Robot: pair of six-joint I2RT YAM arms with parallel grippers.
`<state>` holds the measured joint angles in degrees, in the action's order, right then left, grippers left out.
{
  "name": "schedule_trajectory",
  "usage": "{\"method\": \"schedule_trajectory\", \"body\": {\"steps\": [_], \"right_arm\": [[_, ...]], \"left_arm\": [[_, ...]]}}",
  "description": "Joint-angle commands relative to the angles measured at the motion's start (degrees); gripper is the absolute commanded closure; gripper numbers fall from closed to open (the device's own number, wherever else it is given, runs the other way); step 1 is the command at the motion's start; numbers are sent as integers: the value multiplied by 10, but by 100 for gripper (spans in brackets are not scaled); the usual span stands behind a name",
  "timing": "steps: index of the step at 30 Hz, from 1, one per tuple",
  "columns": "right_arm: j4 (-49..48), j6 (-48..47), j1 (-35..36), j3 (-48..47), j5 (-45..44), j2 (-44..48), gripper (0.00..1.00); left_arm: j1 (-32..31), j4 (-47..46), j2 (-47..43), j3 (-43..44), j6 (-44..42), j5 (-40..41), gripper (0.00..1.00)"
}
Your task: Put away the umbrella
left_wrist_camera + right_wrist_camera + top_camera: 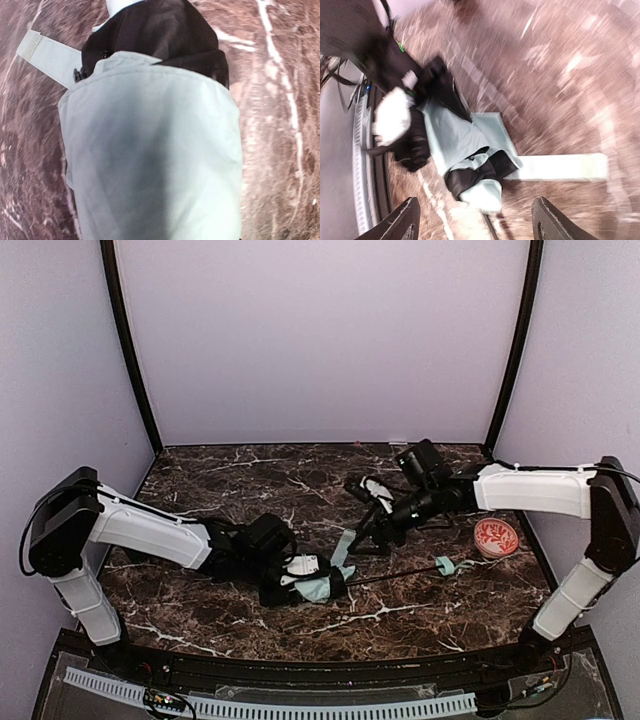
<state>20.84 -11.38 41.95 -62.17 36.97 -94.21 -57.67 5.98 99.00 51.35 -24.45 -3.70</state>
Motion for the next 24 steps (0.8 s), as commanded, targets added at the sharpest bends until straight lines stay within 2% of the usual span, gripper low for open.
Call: {"method": "schedule_trajectory", "body": {"steps": [1,4,9,13,16,20,24], "right_arm": [[-100,31,-2,20,-69,103,22],[-149,60,-1,44,-81,155,23],[-257,91,14,137,-99,221,25],[-356,119,36,195,-103,242,25],[-439,137,57,220,-118,229,25],[-490,142,75,210,-133,173,25],[-507,152,75,191,-130,115,25]], "left_arm": [[32,-12,-33,-26,70,72,100],[50,-36,-73,-29,106,92,100],[71,-48,-182,-23,134,118,100],[72,-29,-253,-3,120,93,100],[71,5,-279,16,105,93,100],[71,2,-302,10,90,91,100],[72,15,-285,5,70,70,100]]}}
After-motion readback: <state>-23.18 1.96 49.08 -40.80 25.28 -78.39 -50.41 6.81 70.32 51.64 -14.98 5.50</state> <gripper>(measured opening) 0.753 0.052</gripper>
